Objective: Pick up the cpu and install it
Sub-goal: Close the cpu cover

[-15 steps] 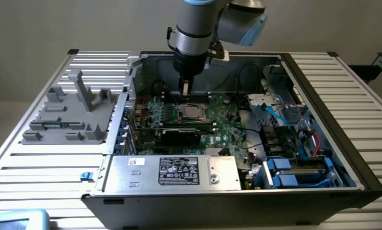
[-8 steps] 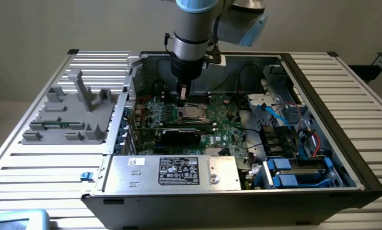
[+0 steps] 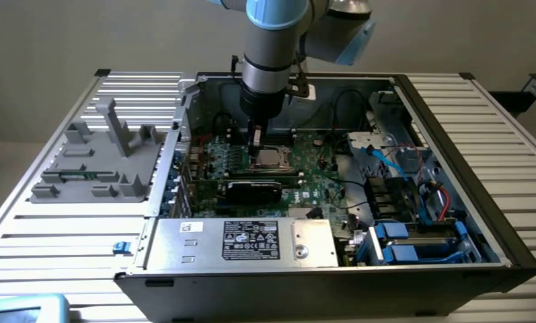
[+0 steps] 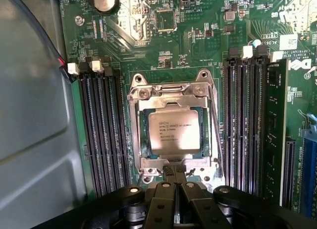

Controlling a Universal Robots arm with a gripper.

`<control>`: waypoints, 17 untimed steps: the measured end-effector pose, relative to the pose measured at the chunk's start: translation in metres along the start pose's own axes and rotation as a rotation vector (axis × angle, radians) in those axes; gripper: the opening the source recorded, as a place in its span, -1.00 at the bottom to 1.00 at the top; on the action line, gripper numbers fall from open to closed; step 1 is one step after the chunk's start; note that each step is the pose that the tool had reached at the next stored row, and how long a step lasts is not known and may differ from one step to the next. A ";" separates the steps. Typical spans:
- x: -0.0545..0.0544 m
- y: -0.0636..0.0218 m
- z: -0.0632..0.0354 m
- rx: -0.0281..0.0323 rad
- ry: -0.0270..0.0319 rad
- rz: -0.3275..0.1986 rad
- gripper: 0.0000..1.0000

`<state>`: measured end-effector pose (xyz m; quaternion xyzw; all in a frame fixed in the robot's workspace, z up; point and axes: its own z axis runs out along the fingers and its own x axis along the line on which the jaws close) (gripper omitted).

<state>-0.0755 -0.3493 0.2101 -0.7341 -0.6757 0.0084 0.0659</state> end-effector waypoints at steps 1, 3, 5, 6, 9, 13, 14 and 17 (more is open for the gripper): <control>0.000 0.0002 0.0014 -0.0001 -0.0002 0.000 -0.79; 0.000 0.0003 0.0031 -0.0001 -0.0003 0.000 -0.79; 0.000 0.0003 0.0039 -0.0001 -0.0004 0.000 -0.79; 0.000 0.0003 0.0043 -0.0001 -0.0004 0.000 -0.79; 0.000 0.0001 0.0053 -0.0001 -0.0004 0.000 -0.79; -0.001 -0.0005 0.0064 -0.0001 -0.0005 0.000 -0.79; -0.001 -0.0007 0.0065 -0.0001 -0.0005 0.000 -0.79; -0.001 -0.0012 0.0071 0.0000 -0.0005 0.000 -0.79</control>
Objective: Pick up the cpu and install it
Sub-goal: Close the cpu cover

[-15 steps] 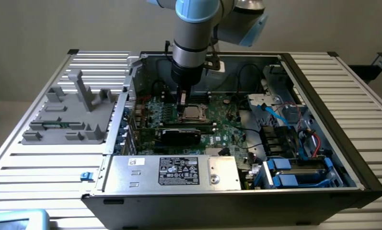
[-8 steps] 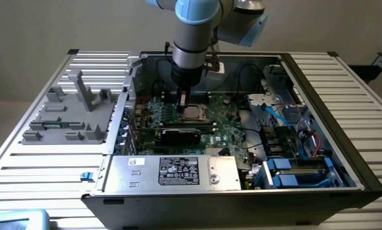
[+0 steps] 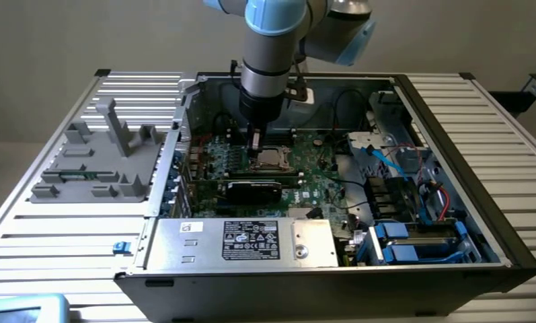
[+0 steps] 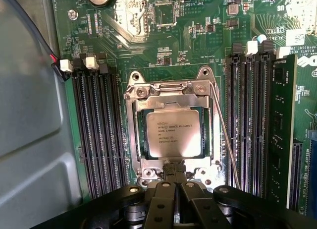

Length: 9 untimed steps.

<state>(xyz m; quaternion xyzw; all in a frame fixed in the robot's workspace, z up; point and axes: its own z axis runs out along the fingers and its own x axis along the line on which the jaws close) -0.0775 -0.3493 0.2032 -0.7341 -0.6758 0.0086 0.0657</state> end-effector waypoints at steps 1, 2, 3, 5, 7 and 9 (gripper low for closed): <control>0.000 -0.0004 0.0001 -0.0001 0.0000 0.000 -0.79; 0.000 -0.0011 0.0002 -0.0001 0.0001 0.000 -0.79; 0.000 -0.0020 0.0003 -0.0002 0.0002 0.000 -0.79; 0.000 -0.0049 -0.0002 0.0000 -0.0001 0.000 -0.79; 0.000 -0.0092 -0.0036 0.0000 0.0000 0.000 -0.79; 0.000 -0.0139 -0.0118 0.0000 0.0000 0.000 -0.79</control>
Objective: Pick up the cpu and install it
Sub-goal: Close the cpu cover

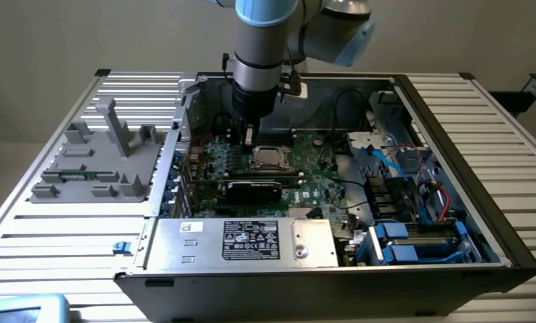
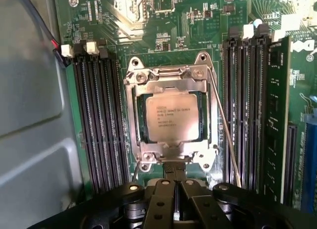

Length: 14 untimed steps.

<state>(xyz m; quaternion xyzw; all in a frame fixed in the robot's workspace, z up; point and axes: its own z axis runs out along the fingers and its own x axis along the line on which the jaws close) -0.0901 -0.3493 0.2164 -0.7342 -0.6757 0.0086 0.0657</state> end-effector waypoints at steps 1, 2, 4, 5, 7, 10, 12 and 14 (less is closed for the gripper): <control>0.000 -0.0023 -0.0043 0.0000 0.0001 0.000 -0.79; 0.000 -0.0046 -0.0087 0.0001 0.0000 0.000 -0.79; 0.001 -0.0085 -0.0173 0.0000 -0.0001 0.000 -0.79; 0.001 -0.0100 -0.0216 -0.0001 0.0002 0.000 -0.79; 0.002 -0.0125 -0.0307 -0.0001 0.0002 0.000 -0.79; 0.003 -0.0143 -0.0440 0.0000 0.0000 0.000 -0.79; 0.003 -0.0155 -0.0529 0.0000 0.0000 0.000 -0.79; 0.004 -0.0167 -0.0619 0.0000 0.0000 0.000 -0.79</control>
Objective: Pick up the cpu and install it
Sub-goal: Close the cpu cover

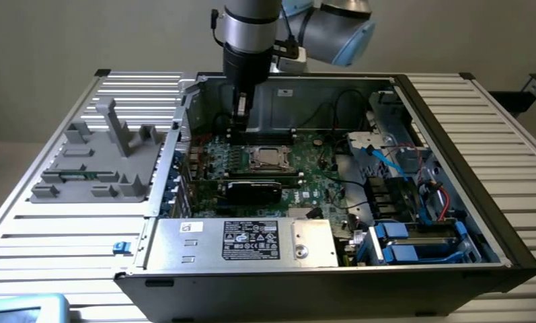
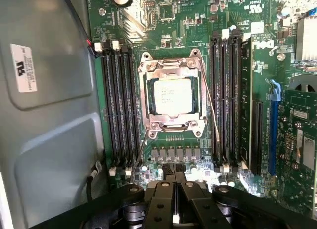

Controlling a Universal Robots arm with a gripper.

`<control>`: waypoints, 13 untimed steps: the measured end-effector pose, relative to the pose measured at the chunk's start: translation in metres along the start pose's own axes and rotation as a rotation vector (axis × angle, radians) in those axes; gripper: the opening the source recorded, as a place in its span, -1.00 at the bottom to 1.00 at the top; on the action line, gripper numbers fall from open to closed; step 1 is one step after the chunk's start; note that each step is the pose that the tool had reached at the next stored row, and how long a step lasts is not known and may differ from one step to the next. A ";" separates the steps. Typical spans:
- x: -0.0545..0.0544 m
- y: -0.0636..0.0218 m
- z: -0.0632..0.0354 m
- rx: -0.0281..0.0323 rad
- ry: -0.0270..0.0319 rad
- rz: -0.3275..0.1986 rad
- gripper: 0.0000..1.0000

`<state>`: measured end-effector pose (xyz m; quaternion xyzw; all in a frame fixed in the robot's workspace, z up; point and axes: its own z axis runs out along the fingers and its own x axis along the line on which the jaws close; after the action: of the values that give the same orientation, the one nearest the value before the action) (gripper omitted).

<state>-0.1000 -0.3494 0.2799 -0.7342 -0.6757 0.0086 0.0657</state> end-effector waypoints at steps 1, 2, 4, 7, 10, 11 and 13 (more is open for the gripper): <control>0.000 -0.0006 -0.0045 0.0000 0.0001 0.000 -0.79; 0.001 -0.0013 -0.0093 0.0001 -0.0001 0.000 -0.79; 0.001 -0.0024 -0.0183 0.0000 0.0000 0.000 -0.79; 0.002 -0.0039 -0.0317 0.0000 0.0001 0.000 -0.79; 0.003 -0.0045 -0.0375 -0.0001 0.0002 0.000 -0.79; 0.003 -0.0046 -0.0376 0.0005 0.0000 0.000 -0.79; 0.003 -0.0045 -0.0376 0.0005 0.0001 0.000 -0.79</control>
<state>-0.1005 -0.3494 0.3178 -0.7342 -0.6757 0.0087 0.0659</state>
